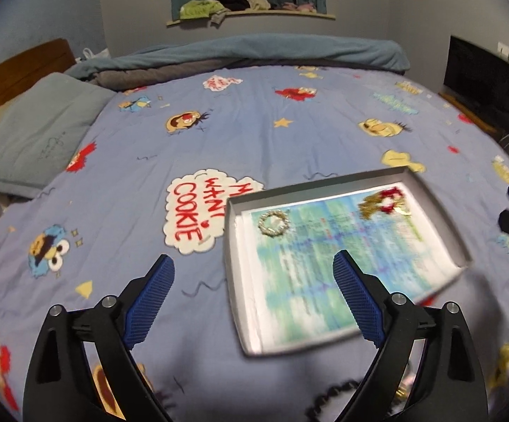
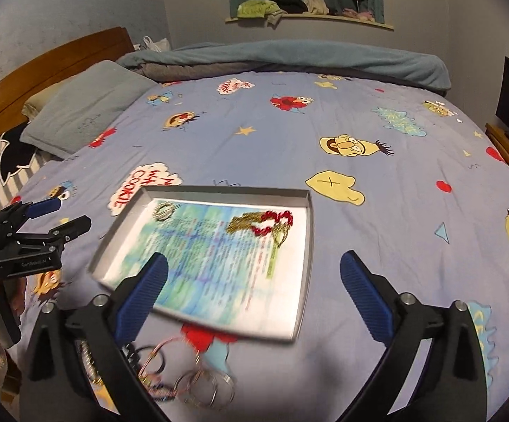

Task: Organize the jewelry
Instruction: 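Withdraw both open tools from the box back toward the jewelry pile, then close the left tool on the black bead bracelet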

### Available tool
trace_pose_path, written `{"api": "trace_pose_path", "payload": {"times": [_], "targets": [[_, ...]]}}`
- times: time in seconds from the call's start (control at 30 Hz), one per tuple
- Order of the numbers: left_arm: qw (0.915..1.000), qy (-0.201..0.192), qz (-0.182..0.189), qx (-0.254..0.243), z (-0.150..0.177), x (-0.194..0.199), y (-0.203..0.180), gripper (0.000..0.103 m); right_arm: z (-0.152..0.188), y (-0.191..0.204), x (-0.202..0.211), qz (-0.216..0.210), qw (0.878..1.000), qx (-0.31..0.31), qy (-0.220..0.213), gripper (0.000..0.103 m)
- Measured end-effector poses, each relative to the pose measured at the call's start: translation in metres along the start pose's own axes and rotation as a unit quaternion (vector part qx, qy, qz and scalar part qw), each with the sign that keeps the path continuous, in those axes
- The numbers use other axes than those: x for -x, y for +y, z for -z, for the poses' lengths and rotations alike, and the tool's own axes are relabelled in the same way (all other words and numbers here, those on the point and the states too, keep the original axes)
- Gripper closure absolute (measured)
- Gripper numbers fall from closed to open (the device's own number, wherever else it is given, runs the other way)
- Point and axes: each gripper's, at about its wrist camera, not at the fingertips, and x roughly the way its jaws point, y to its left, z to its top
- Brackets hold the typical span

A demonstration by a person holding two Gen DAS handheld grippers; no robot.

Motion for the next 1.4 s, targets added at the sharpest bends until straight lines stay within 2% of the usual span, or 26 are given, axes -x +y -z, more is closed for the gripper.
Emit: {"api": "trace_pose_path", "payload": {"times": [0.13,0.37,0.57,0.77,0.97,1.2,1.3,1.37,1.4], "targets": [[0.9998,-0.015,0.012,0.005,0.015,0.033,-0.003,0.011,0.018,0.006,0.026,-0.01,1.0,-0.004,-0.007,0.006],[0.9991,-0.033,0.023,0.01,0.042,0.078,-0.006,0.01,0.049,0.012,0.06,-0.002,1.0,0.005,-0.019,0.006],[0.9982,-0.043,0.036,0.02,0.072,0.099,-0.009,0.009,0.075,0.02,0.075,0.018,0.999,0.019,-0.035,0.006],[0.999,-0.022,0.032,0.02,0.109,0.085,-0.013,0.009,0.098,0.031,0.069,0.041,0.998,0.04,-0.039,0.006],[0.9998,0.001,0.012,0.016,0.139,0.059,-0.013,0.009,0.117,0.032,0.052,0.052,0.997,0.038,-0.038,0.006],[0.9997,0.011,0.018,-0.01,0.147,0.029,-0.024,0.011,0.133,0.024,0.023,0.05,0.998,0.016,-0.025,0.006],[0.9991,0.02,0.032,-0.017,0.146,0.018,-0.029,0.023,0.14,0.021,0.013,0.048,0.999,0.018,-0.018,0.007],[0.9986,0.028,0.042,-0.015,0.144,0.01,-0.03,0.034,0.145,0.021,0.008,0.049,0.998,0.026,-0.017,0.012],[0.9985,0.03,0.043,-0.015,0.144,0.006,-0.032,0.037,0.146,0.021,0.006,0.05,0.998,0.028,-0.016,0.015]]}}
